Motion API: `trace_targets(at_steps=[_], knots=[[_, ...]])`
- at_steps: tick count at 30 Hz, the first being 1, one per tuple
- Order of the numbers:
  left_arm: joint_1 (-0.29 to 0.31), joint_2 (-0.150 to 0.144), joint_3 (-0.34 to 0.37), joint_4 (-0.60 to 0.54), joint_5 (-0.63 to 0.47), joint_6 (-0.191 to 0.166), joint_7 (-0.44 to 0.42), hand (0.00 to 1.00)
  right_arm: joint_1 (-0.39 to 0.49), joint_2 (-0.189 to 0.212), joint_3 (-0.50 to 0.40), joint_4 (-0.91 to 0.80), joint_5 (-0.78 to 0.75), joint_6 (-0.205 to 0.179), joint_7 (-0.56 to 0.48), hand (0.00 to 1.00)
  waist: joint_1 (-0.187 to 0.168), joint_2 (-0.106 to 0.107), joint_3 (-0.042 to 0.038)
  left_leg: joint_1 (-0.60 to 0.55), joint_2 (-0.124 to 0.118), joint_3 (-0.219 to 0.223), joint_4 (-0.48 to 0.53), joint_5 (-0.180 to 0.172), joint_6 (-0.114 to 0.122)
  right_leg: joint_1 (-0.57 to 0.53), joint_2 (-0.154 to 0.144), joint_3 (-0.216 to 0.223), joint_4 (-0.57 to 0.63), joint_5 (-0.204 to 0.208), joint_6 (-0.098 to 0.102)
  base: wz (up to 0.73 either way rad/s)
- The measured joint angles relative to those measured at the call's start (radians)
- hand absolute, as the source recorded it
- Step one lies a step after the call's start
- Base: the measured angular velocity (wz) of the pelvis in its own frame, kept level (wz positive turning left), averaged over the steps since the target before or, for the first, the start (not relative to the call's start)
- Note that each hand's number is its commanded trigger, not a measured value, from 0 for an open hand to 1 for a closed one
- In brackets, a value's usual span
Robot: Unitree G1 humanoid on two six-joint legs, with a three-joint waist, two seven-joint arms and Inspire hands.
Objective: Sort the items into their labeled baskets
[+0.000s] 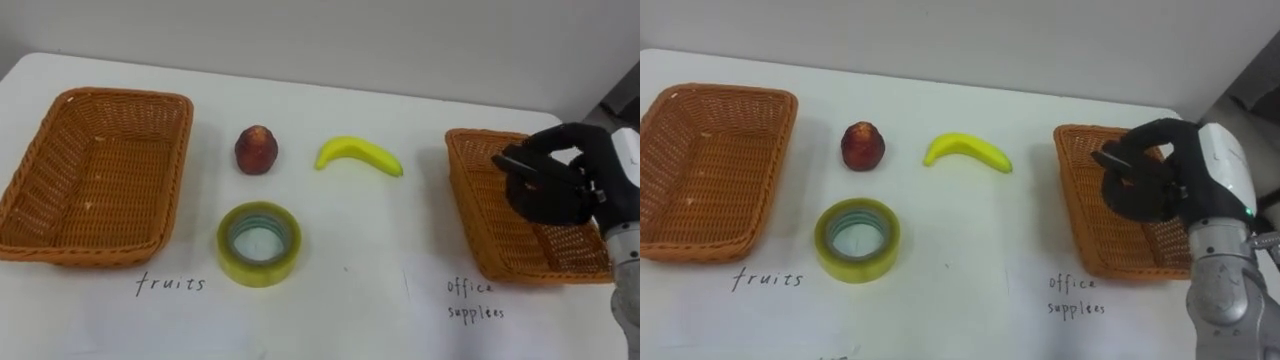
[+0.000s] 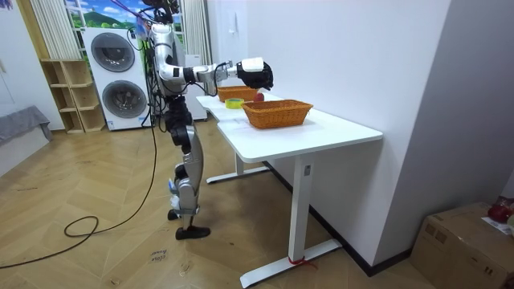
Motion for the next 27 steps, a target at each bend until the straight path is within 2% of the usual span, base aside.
trace_targets(at_steps=[2, 5, 12, 19, 20, 21, 22, 27], knots=[[0.000, 0.000, 0.000, -0.002, 0.000, 0.004, -0.001, 0.00, 0.006, 0.000, 0.000, 0.022, 0.000, 0.019, 0.012, 1.00, 0.000, 0.001, 0.0003, -0.001, 0.000, 0.000, -0.001, 0.000, 0.000, -0.001, 0.000, 0.000, 0.000, 0.000, 0.001, 0.00], [0.001, 0.000, 0.000, -0.016, 0.001, 0.018, -0.005, 0.00, 0.015, 0.000, 0.001, 0.038, 0.000, 0.032, 0.029, 1.00, 0.001, 0.001, 0.0002, -0.001, 0.000, 0.000, -0.001, 0.000, 0.000, -0.002, 0.000, 0.000, 0.001, -0.001, 0.001, 0.00], [0.000, 0.000, 0.000, -0.048, 0.001, 0.024, -0.023, 0.00, 0.028, 0.000, 0.002, 0.041, -0.001, 0.061, 0.081, 1.00, 0.002, -0.003, -0.0032, 0.000, 0.000, 0.001, 0.000, 0.000, 0.000, 0.000, -0.001, 0.000, 0.003, -0.001, 0.001, 0.00], [0.001, 0.000, 0.000, -0.048, 0.000, 0.038, -0.023, 0.00, 0.029, 0.000, 0.002, 0.041, -0.001, 0.062, 0.101, 1.00, 0.002, -0.009, -0.0074, 0.001, 0.000, 0.001, 0.002, 0.000, 0.000, 0.002, -0.001, 0.000, 0.004, -0.001, 0.001, 0.00], [0.002, 0.000, 0.000, -0.048, 0.000, 0.038, -0.023, 0.00, 0.029, 0.000, 0.002, 0.041, -0.001, 0.062, 0.107, 0.89, 0.002, -0.009, -0.0077, 0.001, 0.000, 0.001, 0.002, 0.000, 0.000, 0.002, -0.001, 0.000, 0.005, -0.001, 0.001, 0.00], [0.002, 0.000, 0.000, -0.048, 0.000, 0.038, -0.023, 0.00, 0.029, 0.000, 0.002, 0.041, -0.001, 0.062, 0.111, 0.51, 0.002, -0.010, -0.0077, 0.001, 0.000, 0.001, 0.002, 0.000, 0.000, 0.002, -0.001, 0.000, 0.005, -0.001, 0.001, 0.00], [0.001, 0.000, 0.000, -0.048, 0.001, 0.038, -0.023, 0.00, 0.029, 0.000, 0.002, 0.041, -0.005, 0.062, 0.117, 0.00, 0.002, -0.009, -0.0070, 0.001, 0.000, 0.001, 0.003, 0.000, 0.000, 0.002, -0.001, 0.000, 0.005, -0.001, 0.001, 0.00], [-0.004, -0.001, -0.001, -0.060, 0.001, 0.044, -0.023, 0.00, 0.031, 0.000, 0.004, 0.046, -0.036, 0.074, 0.123, 0.00, 0.001, -0.006, -0.0055, 0.001, 0.001, 0.000, 0.002, 0.000, 0.000, 0.001, 0.000, 0.001, 0.004, -0.001, 0.001, 0.00]])
